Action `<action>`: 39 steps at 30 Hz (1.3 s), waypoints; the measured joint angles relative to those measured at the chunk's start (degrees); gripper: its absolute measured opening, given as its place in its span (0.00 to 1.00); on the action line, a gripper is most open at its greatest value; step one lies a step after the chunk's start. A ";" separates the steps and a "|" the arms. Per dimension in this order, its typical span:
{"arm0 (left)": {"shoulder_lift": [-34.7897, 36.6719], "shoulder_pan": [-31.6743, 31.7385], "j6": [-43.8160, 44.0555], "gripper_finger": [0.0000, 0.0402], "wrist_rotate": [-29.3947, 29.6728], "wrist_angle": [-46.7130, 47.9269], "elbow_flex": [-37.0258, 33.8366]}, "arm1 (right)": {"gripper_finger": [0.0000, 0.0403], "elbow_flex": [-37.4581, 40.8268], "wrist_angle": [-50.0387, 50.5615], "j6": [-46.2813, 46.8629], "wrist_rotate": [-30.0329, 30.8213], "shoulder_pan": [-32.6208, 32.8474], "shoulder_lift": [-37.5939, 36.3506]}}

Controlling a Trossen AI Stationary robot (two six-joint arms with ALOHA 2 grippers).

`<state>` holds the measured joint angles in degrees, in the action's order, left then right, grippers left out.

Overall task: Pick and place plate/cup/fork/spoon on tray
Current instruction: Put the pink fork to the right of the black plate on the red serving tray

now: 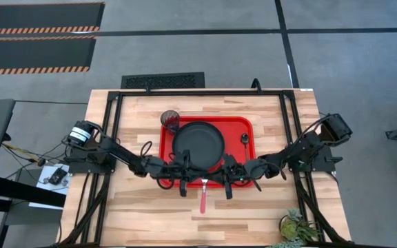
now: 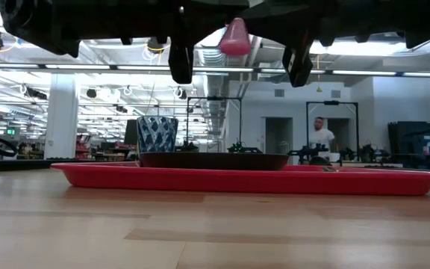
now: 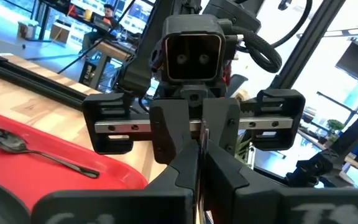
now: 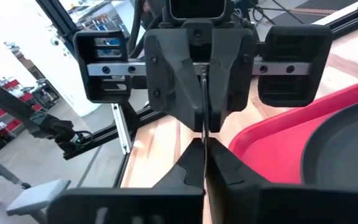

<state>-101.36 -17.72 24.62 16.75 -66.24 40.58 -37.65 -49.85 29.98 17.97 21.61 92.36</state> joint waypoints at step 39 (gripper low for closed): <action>9.18 -1.72 -8.81 0.28 3.51 -0.50 -11.10 | 0.03 27.48 32.49 -6.00 -25.48 -40.49 -42.42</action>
<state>-92.18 -19.44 15.80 20.25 -66.74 29.48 -10.17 -17.36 23.99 -7.50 -18.88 49.93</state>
